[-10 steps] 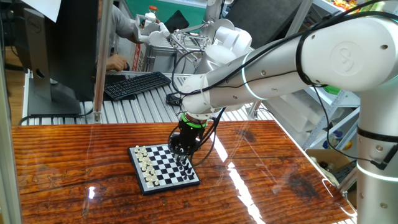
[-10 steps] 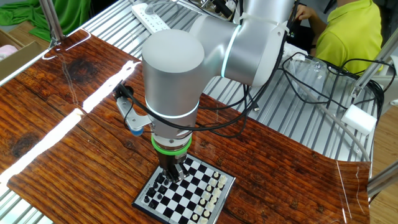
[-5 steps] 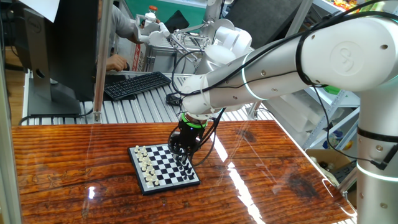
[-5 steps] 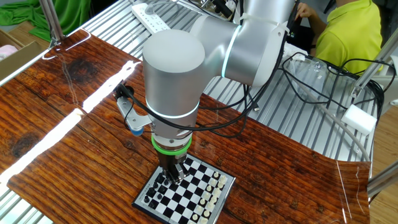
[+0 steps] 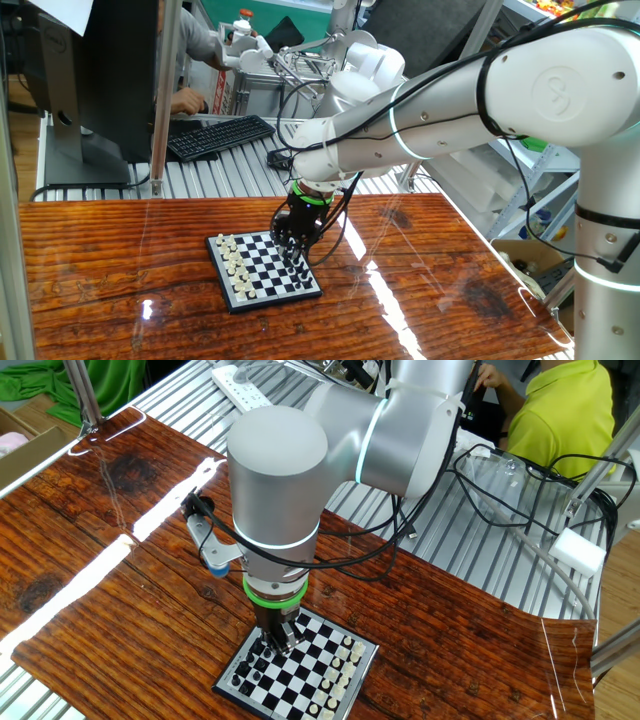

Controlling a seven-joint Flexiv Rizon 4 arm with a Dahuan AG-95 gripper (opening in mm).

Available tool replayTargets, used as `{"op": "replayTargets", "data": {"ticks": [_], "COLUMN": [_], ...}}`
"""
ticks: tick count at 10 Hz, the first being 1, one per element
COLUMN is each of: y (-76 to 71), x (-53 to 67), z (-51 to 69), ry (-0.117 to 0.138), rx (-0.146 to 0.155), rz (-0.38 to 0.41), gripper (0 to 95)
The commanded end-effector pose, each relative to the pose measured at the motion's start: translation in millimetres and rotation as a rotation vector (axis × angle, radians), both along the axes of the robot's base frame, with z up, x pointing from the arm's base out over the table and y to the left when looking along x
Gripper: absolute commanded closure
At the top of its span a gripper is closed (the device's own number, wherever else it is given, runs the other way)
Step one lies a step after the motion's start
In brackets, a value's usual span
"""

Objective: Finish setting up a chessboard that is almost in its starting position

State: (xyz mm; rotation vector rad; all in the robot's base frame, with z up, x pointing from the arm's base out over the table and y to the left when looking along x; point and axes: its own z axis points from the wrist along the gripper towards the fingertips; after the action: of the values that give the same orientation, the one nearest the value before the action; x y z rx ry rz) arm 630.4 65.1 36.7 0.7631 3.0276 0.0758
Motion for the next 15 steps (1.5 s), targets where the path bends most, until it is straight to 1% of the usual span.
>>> {"op": "replayTargets", "data": {"ticks": [1,9,12,15], "y": [0.2,0.2,-0.1,-1.4], "x": [-0.3,-1.9,-3.5,-6.3], "z": [0.8,6.6,11.9,23.7], "ry": [0.0,0.0,0.002,0.01], "rx": [0.0,0.018,0.028,0.032], "rz": [0.001,-0.015,-0.025,-0.029], "gripper": [76.0,76.0,76.0,76.0]}}
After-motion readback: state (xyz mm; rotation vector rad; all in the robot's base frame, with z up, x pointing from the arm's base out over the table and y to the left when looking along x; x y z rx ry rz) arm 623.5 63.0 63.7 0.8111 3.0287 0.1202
